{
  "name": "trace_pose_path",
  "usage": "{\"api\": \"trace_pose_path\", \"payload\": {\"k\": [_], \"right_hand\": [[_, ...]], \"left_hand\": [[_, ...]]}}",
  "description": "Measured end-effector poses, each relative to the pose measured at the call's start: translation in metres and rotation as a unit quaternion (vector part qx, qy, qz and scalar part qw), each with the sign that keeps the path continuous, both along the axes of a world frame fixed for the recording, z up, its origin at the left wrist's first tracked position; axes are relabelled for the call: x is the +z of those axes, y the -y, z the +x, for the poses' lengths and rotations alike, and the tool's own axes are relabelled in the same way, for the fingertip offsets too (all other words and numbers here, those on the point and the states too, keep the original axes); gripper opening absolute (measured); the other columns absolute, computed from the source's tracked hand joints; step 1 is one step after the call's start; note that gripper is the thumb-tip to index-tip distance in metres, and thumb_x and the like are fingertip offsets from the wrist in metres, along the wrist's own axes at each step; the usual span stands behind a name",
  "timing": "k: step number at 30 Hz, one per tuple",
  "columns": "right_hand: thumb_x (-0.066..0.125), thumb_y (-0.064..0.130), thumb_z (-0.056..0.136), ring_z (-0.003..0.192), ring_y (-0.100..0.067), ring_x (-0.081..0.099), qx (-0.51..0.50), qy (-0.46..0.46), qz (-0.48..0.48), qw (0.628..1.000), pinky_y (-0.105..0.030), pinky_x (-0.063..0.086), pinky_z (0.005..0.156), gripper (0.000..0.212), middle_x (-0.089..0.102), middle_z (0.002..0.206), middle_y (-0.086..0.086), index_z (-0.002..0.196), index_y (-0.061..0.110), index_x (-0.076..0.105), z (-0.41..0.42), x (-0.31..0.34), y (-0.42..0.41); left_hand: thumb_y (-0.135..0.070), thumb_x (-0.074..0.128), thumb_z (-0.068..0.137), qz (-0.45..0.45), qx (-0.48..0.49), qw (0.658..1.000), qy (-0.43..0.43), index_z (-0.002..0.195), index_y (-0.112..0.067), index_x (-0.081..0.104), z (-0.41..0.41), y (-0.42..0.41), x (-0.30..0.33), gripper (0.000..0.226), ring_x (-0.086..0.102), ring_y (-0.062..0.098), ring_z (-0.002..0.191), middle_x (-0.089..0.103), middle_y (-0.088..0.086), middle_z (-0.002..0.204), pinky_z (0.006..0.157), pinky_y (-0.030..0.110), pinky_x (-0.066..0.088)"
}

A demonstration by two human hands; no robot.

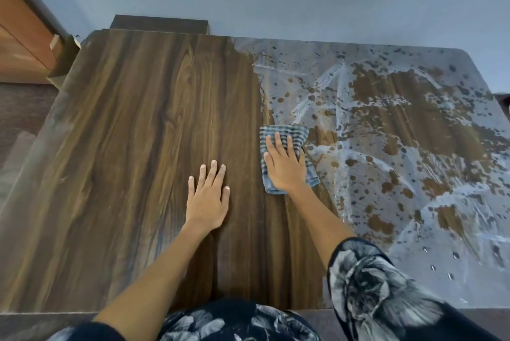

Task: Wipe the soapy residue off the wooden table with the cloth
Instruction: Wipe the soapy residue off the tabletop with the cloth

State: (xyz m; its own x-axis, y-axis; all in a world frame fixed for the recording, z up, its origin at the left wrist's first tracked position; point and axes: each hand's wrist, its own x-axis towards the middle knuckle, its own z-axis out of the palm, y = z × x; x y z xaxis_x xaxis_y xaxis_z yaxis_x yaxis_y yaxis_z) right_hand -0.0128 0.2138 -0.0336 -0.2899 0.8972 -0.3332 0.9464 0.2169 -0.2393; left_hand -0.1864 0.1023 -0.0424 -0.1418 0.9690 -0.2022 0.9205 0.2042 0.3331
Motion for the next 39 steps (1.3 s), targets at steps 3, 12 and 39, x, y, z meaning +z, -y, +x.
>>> {"api": "trace_pose_path", "payload": {"k": [3, 12, 39], "right_hand": [[0.011, 0.04, 0.102, 0.144, -0.019, -0.012, 0.021, -0.01, -0.016, 1.0, -0.045, 0.004, 0.114, 0.051, -0.008, 0.158, 0.006, 0.151, 0.028, 0.001, -0.022, 0.002, 0.013], [0.001, 0.058, 0.092, 0.141, -0.011, -0.02, 0.094, 0.008, 0.015, 0.995, -0.039, -0.005, 0.116, 0.062, -0.015, 0.154, 0.014, 0.148, 0.033, -0.009, 0.034, 0.002, 0.075], [0.013, 0.041, 0.102, 0.144, -0.024, -0.011, -0.02, 0.022, 0.025, 0.999, -0.05, -0.004, 0.114, 0.054, -0.008, 0.158, 0.003, 0.151, 0.023, -0.003, -0.046, -0.006, -0.117]], "left_hand": [[-0.033, 0.025, 0.1, -0.001, -0.013, 1.0, -0.007, 0.149, -0.021, 0.011, -0.009, -0.008, 0.001, 0.052, -0.003, 0.022, 0.144, 0.004, 0.0, 0.157, 0.115, 0.045, 0.002], [-0.035, 0.027, 0.099, -0.001, -0.018, 1.0, 0.012, 0.149, -0.021, 0.011, -0.019, -0.032, -0.003, 0.054, -0.004, 0.022, 0.144, 0.003, 0.0, 0.157, 0.114, 0.046, 0.0], [-0.037, 0.023, 0.1, 0.004, -0.026, 1.0, -0.011, 0.149, -0.021, 0.007, -0.024, -0.149, -0.003, 0.054, -0.006, 0.024, 0.144, 0.0, 0.0, 0.158, 0.114, 0.048, -0.002]]}}
